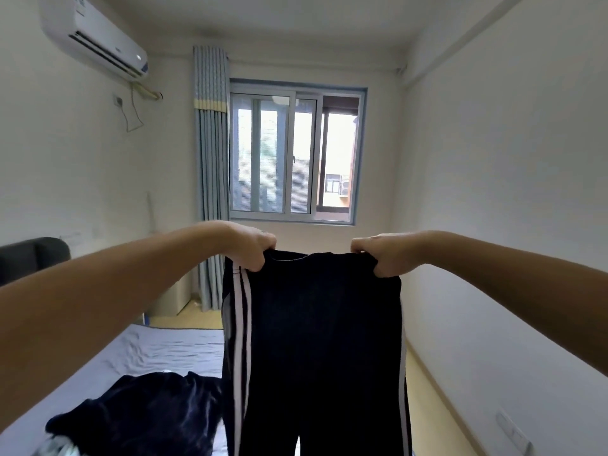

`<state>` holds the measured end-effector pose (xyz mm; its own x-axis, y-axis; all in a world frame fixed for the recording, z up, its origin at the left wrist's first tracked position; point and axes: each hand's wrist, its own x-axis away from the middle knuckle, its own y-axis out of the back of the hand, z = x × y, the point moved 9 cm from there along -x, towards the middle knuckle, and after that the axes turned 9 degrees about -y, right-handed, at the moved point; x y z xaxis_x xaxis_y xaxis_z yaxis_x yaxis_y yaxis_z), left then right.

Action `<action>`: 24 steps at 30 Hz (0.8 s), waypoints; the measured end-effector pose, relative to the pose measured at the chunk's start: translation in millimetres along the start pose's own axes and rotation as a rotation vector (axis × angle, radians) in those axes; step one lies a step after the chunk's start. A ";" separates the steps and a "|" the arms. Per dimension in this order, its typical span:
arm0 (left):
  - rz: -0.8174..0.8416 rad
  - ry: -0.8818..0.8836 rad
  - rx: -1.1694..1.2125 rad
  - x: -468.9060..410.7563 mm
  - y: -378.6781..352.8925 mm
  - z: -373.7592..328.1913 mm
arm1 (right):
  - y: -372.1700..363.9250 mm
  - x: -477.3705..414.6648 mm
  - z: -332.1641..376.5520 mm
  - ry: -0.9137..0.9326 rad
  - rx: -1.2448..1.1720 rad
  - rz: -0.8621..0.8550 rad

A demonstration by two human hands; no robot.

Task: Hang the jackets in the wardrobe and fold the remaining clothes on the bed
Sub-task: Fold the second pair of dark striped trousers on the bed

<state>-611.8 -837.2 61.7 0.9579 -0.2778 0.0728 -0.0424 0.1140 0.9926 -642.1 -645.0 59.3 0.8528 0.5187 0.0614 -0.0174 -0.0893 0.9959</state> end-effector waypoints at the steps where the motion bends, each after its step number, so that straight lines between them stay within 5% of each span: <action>1: -0.027 0.006 0.028 0.9 2.2 3.2 | 4.1 0.5 1.5 0.015 -0.035 -0.014; 10: -0.149 -0.141 0.248 17.5 21.1 16.4 | 43.8 14.4 -19.7 0.077 -0.472 -0.111; 13: -0.137 -0.188 0.344 22.4 25.2 12.6 | 62.1 19.9 -27.0 0.112 -0.468 -0.234; 17: -0.137 -0.260 0.398 25.7 33.4 5.0 | 57.7 24.2 -27.7 0.128 -0.406 -0.153; 21: -0.146 -0.296 0.168 25.1 31.6 -2.0 | 47.4 27.7 -24.6 0.158 -0.293 -0.152; 24: -0.338 -0.411 0.009 29.3 47.1 -23.4 | 56.8 37.4 -11.2 0.250 -0.407 -0.241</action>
<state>-579.1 -817.6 108.3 0.7282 -0.6488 -0.2207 0.2449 -0.0544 0.9680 -617.1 -621.2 118.9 0.7080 0.6750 -0.2078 -0.0797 0.3686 0.9262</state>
